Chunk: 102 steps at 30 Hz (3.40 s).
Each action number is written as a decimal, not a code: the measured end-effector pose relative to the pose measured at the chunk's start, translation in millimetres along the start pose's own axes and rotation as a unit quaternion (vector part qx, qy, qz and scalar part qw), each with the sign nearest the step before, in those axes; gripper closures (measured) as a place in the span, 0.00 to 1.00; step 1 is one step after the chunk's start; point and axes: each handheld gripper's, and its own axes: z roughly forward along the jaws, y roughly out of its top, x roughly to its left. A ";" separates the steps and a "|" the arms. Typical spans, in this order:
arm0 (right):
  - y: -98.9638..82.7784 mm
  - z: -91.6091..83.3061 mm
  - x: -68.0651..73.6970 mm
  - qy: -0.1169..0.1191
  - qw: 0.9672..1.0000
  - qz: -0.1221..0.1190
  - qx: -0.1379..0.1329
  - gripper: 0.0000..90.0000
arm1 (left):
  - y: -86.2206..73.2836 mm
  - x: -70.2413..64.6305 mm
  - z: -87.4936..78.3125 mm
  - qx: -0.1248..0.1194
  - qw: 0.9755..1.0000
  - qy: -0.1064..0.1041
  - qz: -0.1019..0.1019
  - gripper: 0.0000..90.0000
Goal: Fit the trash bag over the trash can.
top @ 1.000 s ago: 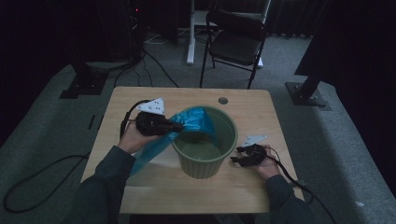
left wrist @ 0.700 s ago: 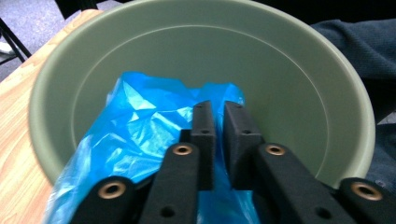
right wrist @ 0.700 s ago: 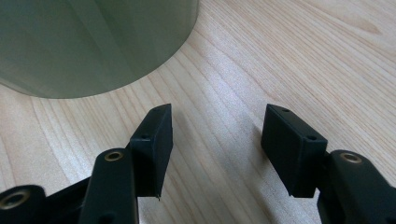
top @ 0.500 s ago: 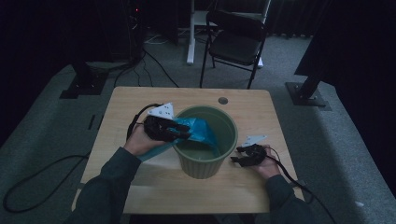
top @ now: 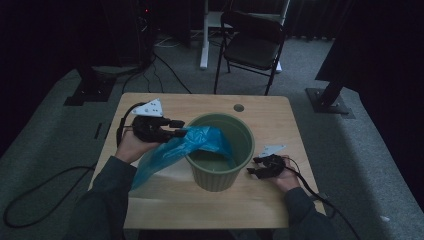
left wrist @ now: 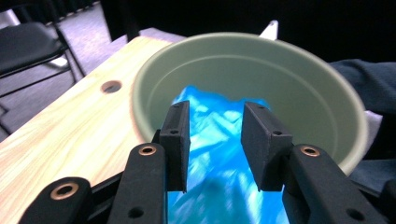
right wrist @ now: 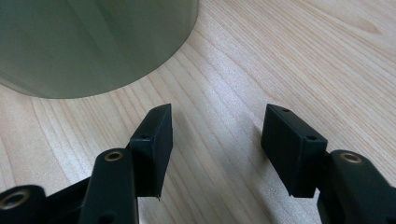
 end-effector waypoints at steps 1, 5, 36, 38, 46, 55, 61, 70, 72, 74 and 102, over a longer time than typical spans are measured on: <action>0.0 0.0 0.0 0.000 1.000 0.000 0.000 0.48 | -4.8 3.8 -4.0 -0.001 1.000 0.006 -0.007 0.70; 0.0 0.0 0.0 0.000 1.000 0.000 0.000 0.48 | -16.0 13.9 -10.7 -0.010 1.000 0.002 -0.017 0.67; 0.3 -0.3 0.5 0.000 1.000 -0.002 0.001 0.51 | -52.6 42.6 10.1 0.032 0.998 -0.014 -0.058 0.84; 1.5 -1.5 1.5 0.001 1.000 -0.004 0.007 0.58 | -50.6 40.4 11.5 0.031 0.998 -0.013 -0.052 0.91; 13.9 -15.9 12.2 0.004 1.000 -0.026 -0.007 0.71 | -35.4 28.8 15.0 0.032 0.999 -0.014 -0.021 1.00; 24.8 -41.1 15.6 -0.003 0.999 -0.029 -0.043 0.78 | -22.2 24.4 14.2 0.018 1.000 -0.015 -0.013 1.00; 34.5 -56.7 11.4 -0.010 0.998 -0.008 -0.058 0.83 | -11.1 21.1 19.9 0.014 1.000 -0.015 -0.005 1.00; 46.1 -91.1 13.1 -0.016 0.995 -0.003 -0.100 0.82 | 3.2 17.2 29.5 0.010 1.000 -0.016 0.005 1.00; 49.5 -96.4 14.1 -0.022 0.994 -0.005 -0.104 0.81 | 5.9 16.8 30.8 0.008 1.000 -0.017 0.005 1.00; 55.3 -105.9 15.3 -0.030 0.993 -0.008 -0.111 0.80 | 8.8 16.1 33.1 0.011 1.000 -0.017 0.010 1.00; 136.5 -121.6 33.4 0.030 0.982 -0.079 -0.167 0.78 | 38.9 4.3 65.7 0.038 0.999 -0.004 0.037 1.00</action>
